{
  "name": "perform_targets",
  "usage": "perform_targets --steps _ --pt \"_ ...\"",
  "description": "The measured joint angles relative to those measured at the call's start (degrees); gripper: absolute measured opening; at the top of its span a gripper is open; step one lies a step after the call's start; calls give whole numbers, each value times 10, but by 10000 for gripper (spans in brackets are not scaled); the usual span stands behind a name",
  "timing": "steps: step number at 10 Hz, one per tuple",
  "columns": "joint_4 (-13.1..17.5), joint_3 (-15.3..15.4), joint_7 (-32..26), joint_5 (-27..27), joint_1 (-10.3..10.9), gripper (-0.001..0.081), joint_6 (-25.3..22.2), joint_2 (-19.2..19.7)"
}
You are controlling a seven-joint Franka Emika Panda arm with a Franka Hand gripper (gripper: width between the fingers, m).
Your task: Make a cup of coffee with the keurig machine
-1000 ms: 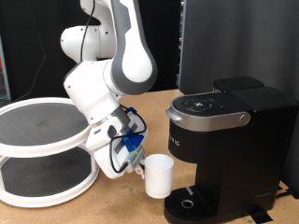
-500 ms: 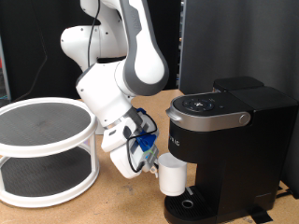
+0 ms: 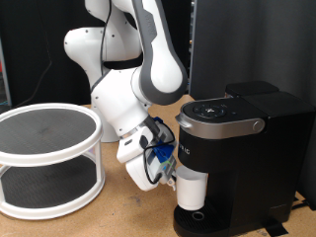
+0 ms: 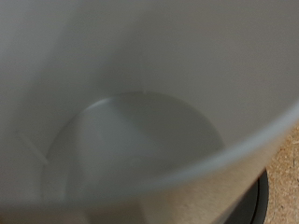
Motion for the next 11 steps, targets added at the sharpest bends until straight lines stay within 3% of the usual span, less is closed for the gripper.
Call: perform_targets --steps 11 --pt "41 3 -26 30 1 73 17 45"
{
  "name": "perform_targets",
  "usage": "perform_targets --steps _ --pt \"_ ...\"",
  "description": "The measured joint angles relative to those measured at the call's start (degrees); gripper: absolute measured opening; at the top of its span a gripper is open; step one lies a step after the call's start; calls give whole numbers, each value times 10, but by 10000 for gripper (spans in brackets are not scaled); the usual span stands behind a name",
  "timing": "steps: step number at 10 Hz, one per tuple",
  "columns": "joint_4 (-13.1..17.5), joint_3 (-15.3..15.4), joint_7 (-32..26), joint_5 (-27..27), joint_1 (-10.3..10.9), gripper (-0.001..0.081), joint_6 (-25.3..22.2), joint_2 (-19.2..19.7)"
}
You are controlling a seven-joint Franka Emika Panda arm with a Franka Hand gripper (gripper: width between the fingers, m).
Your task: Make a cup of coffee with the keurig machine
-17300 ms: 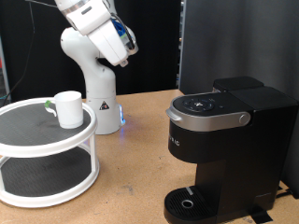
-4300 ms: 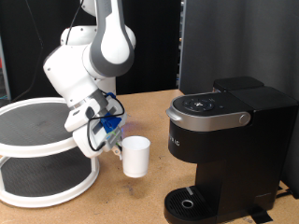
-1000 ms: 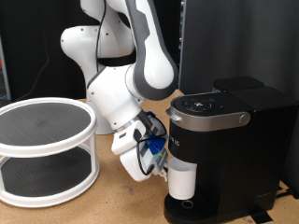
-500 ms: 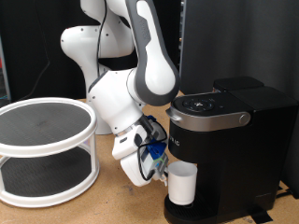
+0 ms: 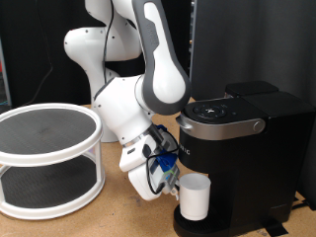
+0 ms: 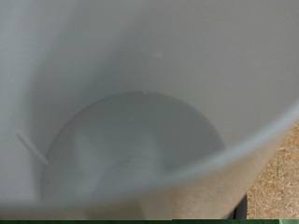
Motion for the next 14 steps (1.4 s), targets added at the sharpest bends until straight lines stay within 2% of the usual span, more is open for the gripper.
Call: perform_targets --steps 2,3,4,5,7,9,10,14 --pt "0 0 0 0 0 73 0 0" --pt "0 0 0 0 0 148 0 0" --pt "0 0 0 -1 0 350 0 0" --pt "0 -1 0 -3 0 350 0 0" --pt "-5 -3 -1 -23 -3 643 -12 -2" --pt "-35 -11 -16 -52 -16 643 -57 -19" --pt "-54 -18 -22 -67 -25 781 -83 -35" --pt "-119 -47 -23 -110 -56 805 -142 -107"
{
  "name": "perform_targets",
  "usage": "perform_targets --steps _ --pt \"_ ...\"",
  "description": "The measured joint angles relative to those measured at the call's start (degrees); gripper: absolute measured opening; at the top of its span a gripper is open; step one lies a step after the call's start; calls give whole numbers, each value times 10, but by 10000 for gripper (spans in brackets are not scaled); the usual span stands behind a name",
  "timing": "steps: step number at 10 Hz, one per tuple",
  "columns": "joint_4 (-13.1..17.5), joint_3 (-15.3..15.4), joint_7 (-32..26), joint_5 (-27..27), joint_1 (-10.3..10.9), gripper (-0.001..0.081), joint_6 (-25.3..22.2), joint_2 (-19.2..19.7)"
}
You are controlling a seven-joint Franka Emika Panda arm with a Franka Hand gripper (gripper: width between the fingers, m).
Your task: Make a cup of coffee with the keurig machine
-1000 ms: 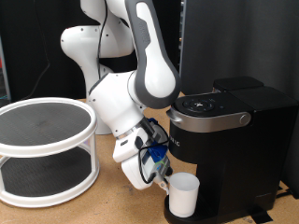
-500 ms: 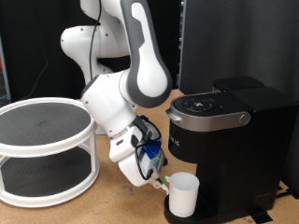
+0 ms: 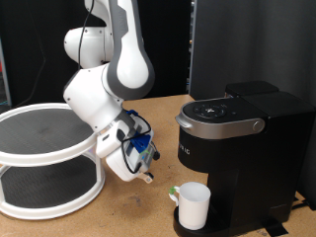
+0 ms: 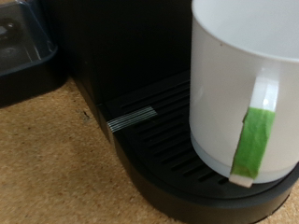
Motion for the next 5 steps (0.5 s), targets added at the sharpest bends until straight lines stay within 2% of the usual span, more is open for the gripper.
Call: perform_targets --steps 2,5 --pt "-22 -17 11 -26 -15 805 -39 -42" --pt "-42 -40 59 -87 -35 805 -91 -107"
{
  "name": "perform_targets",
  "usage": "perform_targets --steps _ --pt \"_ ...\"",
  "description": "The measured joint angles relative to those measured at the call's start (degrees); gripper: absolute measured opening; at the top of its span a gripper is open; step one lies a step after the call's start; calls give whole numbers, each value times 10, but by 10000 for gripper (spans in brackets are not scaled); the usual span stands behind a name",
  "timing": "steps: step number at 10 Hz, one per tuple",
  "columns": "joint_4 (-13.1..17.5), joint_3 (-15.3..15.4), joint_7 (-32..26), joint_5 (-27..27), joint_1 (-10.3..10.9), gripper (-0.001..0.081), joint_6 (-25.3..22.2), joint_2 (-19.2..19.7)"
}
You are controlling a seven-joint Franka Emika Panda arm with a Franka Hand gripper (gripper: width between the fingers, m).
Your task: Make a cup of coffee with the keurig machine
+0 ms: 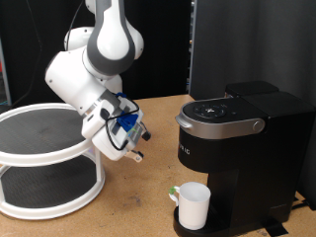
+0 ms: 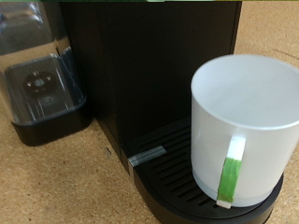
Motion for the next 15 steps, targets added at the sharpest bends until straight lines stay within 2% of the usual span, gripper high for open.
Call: perform_targets --steps 1,3,7,12,15 --pt "-13 -3 13 -14 -4 805 -7 -26" --pt "-13 -4 13 -16 -4 805 -15 -23" --pt "-13 -20 21 -38 -10 805 -80 -48" --pt "-12 -26 102 -54 -12 805 -124 -126" --pt "-7 -20 170 -104 -12 805 -136 -185"
